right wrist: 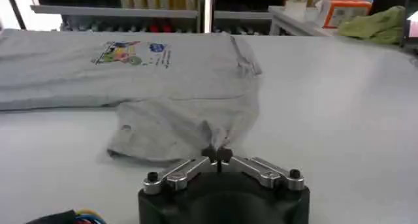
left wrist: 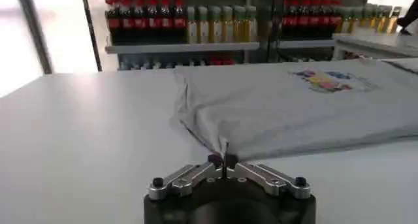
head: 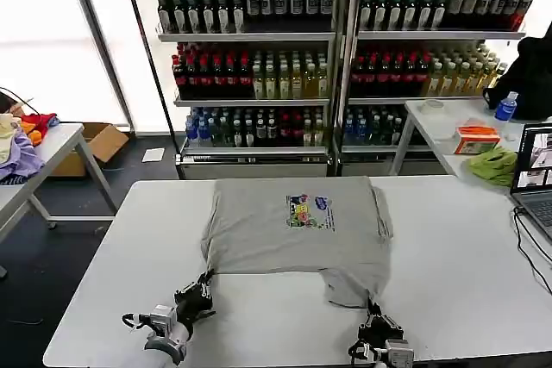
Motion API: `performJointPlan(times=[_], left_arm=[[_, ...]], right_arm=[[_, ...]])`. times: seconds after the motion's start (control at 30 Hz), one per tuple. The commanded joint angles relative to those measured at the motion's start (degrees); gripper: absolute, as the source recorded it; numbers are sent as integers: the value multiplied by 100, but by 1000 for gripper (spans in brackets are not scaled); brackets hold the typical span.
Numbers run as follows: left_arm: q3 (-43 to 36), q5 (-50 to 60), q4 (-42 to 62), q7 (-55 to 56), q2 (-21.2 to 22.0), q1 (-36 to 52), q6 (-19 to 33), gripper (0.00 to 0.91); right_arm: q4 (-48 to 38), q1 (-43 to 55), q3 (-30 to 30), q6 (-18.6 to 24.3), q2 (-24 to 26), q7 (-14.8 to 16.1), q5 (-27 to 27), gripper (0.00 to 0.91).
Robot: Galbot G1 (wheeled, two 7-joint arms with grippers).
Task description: Fold and organize the clothes.
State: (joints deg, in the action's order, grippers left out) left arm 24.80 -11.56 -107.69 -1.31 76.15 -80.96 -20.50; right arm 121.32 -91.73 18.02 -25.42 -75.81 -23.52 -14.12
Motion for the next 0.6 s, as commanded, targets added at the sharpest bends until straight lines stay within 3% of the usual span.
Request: performJointPlan(times=[0.03, 0.33, 0.6], left_arm=[[-17, -201, -176, 47, 81, 29, 341, 0], [124, -486, -642, 195, 50, 201, 494, 0], [93, -650, -340, 247, -95, 651, 507, 0]], right_arm=[[267, 80, 37, 373, -10, 119, 28, 0], [653, 557, 370, 611, -8, 343, 56, 0], [236, 1405, 414, 594, 65, 439, 201, 0]])
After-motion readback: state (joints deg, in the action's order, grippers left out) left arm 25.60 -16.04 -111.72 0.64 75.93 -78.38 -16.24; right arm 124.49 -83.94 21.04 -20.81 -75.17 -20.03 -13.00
